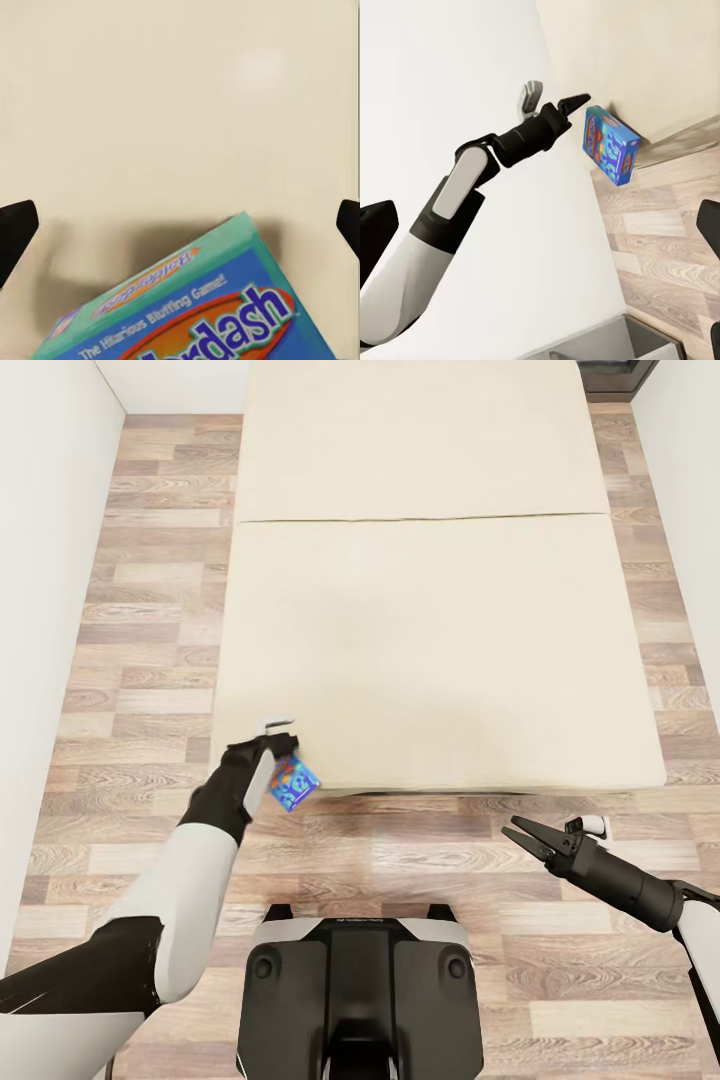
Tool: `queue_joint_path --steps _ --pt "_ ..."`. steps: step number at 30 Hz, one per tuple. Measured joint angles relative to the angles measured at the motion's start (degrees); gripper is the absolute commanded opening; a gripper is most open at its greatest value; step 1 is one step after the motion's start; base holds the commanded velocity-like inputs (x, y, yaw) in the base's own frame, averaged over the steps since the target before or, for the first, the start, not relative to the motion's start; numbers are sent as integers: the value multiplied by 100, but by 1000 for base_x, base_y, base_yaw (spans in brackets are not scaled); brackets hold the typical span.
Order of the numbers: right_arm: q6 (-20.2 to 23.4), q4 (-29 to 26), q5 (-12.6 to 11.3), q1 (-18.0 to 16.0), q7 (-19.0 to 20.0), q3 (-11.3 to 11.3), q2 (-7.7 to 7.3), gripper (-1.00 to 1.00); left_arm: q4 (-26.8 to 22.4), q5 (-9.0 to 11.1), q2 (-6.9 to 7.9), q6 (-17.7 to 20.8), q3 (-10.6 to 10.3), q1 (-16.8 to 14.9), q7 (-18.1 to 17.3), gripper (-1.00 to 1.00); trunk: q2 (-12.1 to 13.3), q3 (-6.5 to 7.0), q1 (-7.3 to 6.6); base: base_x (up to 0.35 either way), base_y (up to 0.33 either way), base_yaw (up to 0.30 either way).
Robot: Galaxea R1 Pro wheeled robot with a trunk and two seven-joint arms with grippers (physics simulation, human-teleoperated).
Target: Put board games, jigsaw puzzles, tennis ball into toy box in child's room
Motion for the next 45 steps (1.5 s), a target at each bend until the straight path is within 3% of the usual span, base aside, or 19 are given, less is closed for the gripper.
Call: queue_joint_path --steps 6,11,14,23,28,29,31,33,37,40,41,42,44,45 --pt "0 0 0 0 0 0 0 100 -319 15 11 50 26 2 0 100 0 0 0 0 0 0" --pt "0 0 0 -1 0 -4 0 100 -1002 19 22 505 38 19 -6 100 0 0 0 0 0 0" --pt "0 0 0 -2 0 -2 0 100 -1585 19 25 967 158 34 -24 100 0 0 0 0 0 0" --pt "0 0 0 0 0 -8 -1 100 -3505 22 28 2812 1157 71 -123 100 0 0 -1 0 0 0" --pt "0 5 0 0 0 -9 -5 100 -3842 27 70 3158 1769 97 -478 100 0 0 0 0 0 0" --pt "0 11 2 0 0 -9 -5 100 -3898 -4 148 3221 2016 168 -762 100 0 0 0 0 0 0" --pt "0 16 5 0 0 -11 -7 100 -3925 3 310 3240 2194 299 -1105 100 0 0 0 0 0 0" --pt "0 20 6 0 0 -13 -6 100 -3933 26 458 3239 2262 390 -1343 100 0 0 0 0 0 0" --pt "0 25 8 0 0 -17 -9 100 -3918 35 978 3234 2391 648 -2319 100 0 0 0 0 0 0" --pt "0 26 10 0 1 -17 -9 100 -3836 22 1508 3223 2615 997 -3462 100 0 0 -1 0 0 0" --pt "0 26 9 0 0 -18 -9 100 -3802 43 1622 3226 2690 1073 -3740 100 0 0 0 0 0 0" --pt "0 26 10 0 -1 -18 -9 100 -3715 27 1827 3216 2825 1217 -4305 100 0 0 -1 0 0 0" --pt "0 26 9 0 -1 -18 -9 100 -3603 45 2036 3216 2992 1370 -4918 100 0 0 0 0 0 0" --pt "0 27 10 0 -3 -18 -9 100 -3472 29 2239 3207 3148 1519 -5527 100 0 0 -1 0 0 0"
